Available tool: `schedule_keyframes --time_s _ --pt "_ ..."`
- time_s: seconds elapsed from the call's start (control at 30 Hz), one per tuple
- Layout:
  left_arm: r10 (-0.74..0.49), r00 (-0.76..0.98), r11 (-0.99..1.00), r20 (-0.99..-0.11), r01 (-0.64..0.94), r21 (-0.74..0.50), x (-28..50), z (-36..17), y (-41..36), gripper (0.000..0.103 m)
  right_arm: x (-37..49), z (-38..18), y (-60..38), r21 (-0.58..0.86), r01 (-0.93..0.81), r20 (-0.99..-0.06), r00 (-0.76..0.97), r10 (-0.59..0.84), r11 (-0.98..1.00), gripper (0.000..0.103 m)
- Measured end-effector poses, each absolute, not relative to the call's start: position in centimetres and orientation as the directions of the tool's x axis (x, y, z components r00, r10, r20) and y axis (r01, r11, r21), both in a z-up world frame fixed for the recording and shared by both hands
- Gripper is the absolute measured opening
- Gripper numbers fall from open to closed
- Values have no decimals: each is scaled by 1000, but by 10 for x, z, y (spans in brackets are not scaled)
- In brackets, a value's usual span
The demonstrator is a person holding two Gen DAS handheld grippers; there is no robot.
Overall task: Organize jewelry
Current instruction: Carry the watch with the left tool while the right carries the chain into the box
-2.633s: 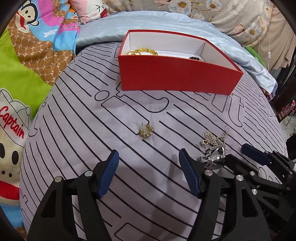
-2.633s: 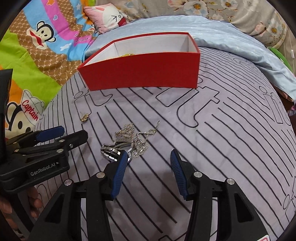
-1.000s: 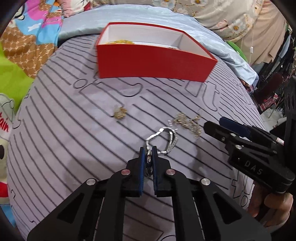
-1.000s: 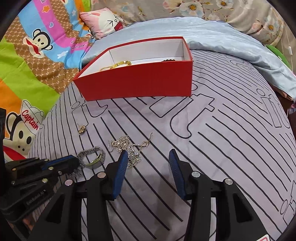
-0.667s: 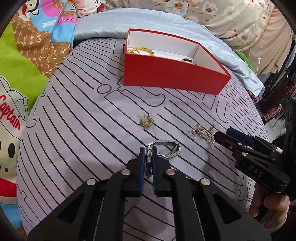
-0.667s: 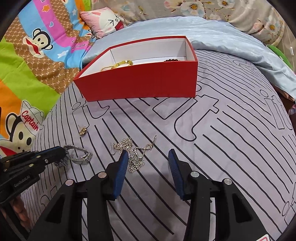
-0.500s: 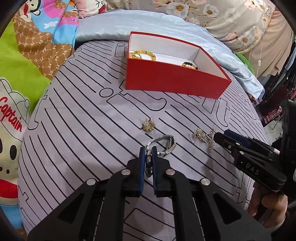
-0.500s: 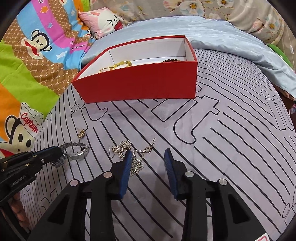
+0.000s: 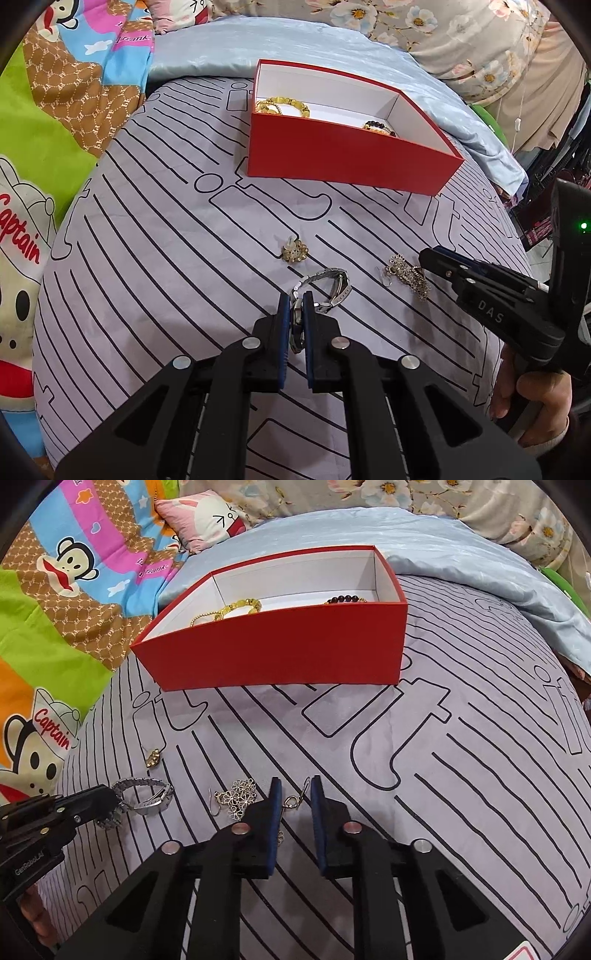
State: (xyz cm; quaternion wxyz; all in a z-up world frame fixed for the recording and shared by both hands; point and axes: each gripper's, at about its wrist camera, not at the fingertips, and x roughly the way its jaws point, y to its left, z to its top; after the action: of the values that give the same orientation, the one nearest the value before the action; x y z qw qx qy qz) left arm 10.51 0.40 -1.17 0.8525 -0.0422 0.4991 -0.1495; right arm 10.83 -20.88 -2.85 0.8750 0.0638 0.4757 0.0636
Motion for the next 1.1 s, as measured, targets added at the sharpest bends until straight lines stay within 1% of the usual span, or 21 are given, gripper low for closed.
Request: schedule_keyframes --time_s 0.03,0.07,0.17,0.47,0.73,0.87,0.97,1.1 --pt "-299 456 951 -838 214 -223 104 -11 3 6 109 -29 -209 175 -52 -824 539 175 983 8" --pt "-299 456 951 -838 215 -222 104 -11 3 6 109 -30 -209 177 -52 -824 539 177 983 3" --pt "-305 458 949 -835 220 -226 105 -9 2 6 108 -29 -211 180 -45 -823 540 175 983 0" --pt "-323 482 943 -814 238 -234 105 7 0 6 100 -1 -214 193 -51 -781 597 185 980 0" --pt "-354 576 932 -737 286 -224 116 55 -10 6 106 49 -220 183 -86 -705 683 192 979 0" --pt "-360 622 930 -696 297 -217 133 79 -13 6 122 74 -222 177 -114 -668 715 205 978 0" --pt "-338 663 938 -668 295 -183 156 94 -19 6 142 91 -223 157 -128 -644 738 200 979 0" --pt "-321 682 944 -657 287 -164 189 101 -26 6 173 104 -224 160 -138 -626 751 209 977 0"
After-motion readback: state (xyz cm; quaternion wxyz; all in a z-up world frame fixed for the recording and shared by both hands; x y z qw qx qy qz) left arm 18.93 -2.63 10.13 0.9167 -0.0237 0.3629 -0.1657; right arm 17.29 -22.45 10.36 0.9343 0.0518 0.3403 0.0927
